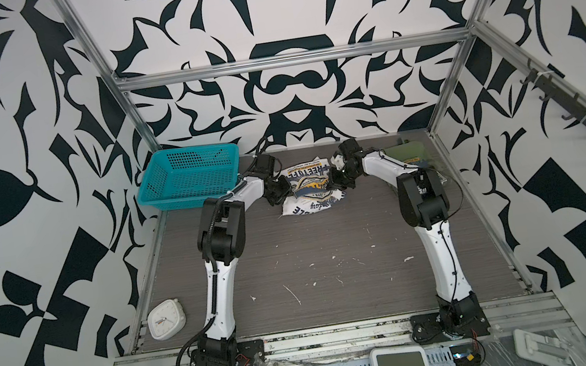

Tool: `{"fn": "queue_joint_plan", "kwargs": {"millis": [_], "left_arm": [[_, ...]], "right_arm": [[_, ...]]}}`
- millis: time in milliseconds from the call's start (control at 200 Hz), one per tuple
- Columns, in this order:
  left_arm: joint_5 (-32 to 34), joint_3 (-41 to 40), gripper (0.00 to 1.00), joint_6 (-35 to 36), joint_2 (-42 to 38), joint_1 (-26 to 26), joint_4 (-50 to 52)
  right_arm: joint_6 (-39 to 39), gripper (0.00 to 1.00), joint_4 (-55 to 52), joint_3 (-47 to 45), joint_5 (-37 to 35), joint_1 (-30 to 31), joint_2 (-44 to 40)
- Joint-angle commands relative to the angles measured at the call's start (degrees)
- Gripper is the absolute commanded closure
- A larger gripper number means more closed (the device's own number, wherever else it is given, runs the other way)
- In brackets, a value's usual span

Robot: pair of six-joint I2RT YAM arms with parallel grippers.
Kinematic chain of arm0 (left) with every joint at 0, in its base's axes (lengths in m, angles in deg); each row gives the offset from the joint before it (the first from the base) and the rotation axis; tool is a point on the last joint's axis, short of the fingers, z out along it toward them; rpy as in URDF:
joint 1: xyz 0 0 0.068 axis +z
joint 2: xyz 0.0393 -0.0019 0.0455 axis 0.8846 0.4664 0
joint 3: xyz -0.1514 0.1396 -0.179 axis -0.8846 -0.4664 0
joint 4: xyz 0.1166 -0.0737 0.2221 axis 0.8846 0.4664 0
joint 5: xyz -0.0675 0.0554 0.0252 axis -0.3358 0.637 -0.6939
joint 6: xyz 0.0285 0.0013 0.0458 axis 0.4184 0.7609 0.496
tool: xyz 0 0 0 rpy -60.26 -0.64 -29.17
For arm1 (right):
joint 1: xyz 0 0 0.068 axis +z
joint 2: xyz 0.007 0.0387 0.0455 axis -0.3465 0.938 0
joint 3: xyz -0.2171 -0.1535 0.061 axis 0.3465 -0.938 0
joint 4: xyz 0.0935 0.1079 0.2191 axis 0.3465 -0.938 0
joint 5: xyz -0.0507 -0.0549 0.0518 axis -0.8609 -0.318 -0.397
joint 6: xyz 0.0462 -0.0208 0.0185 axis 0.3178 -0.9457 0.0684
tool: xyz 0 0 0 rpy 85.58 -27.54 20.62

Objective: Fold and stack tank tops
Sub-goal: Pick up the tank top from the top-center of the table, then move the tank top to the top-right of the table.

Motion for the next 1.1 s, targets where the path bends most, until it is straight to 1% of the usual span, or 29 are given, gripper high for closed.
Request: {"fn": "queue_joint_plan", "kwargs": {"millis": [0,110,220,360,525,685,815,940,1095], "left_arm": [[-1.65,1.40,0.90,-2.09,0.73,-3.15,-1.82],[-1.71,2.31,1.00,-5.06,0.60,-6.04,-4.90],[-1.19,4.86,1.00,-7.89,1.01,-9.10,-8.34],[0.51,11.07,1.00,-9.75,2.98,-12.71,-11.02],[0.30,23.13,1.00,-11.24,8.41,-15.27,-11.12],[0.21,37.02,1.00,-12.31,16.13,-17.34,-10.20],[-0.10,45.63,1.00,-14.86,22.78,-18.40,-11.44],[-0.49,47.19,1.00,-16.93,26.58,-18.95,-14.33],[-0.08,46.10,1.00,-16.54,27.89,-19.28,-13.87]], "right_arm": [[-1.66,1.00,-4.11,-1.36,-2.89,-2.15,-4.34],[-3.10,1.00,-4.58,-3.69,-5.45,-4.75,-8.41],[-4.85,1.00,-7.90,-4.37,-11.67,-6.95,-11.92],[-6.30,1.00,-10.69,-4.52,-16.08,-10.44,-16.41],[-9.01,1.00,-13.18,-1.83,-20.69,-14.31,-20.30],[-10.45,1.00,-16.29,1.73,-23.65,-18.71,-20.11],[-10.35,1.00,-16.66,1.19,-24.55,-21.90,-19.17],[-9.74,1.00,-15.99,-1.08,-24.47,-23.16,-17.20],[-7.65,1.00,-16.49,-2.12,-25.58,-23.64,-12.71]]}}
